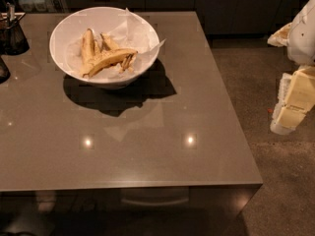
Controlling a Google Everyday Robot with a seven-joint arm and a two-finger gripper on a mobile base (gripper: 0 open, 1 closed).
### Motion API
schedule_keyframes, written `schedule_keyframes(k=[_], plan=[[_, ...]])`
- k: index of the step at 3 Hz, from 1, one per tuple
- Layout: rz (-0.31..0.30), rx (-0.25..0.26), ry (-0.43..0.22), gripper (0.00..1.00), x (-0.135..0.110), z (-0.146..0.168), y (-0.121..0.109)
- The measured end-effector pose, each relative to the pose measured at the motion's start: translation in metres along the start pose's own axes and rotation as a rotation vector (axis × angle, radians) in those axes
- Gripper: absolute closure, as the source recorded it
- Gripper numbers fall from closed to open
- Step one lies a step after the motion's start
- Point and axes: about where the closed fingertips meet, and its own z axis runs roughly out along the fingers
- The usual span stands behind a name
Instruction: Pick banana from white bowl
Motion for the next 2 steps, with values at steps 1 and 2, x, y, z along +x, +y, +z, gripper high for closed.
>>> schedule_keyframes(k=[1,2], plan=[[0.000,0.000,0.000,0.00,0.000,0.000,0.000],[-0.015,0.033,0.027,0.00,-0.018,-0.003,-0.015]])
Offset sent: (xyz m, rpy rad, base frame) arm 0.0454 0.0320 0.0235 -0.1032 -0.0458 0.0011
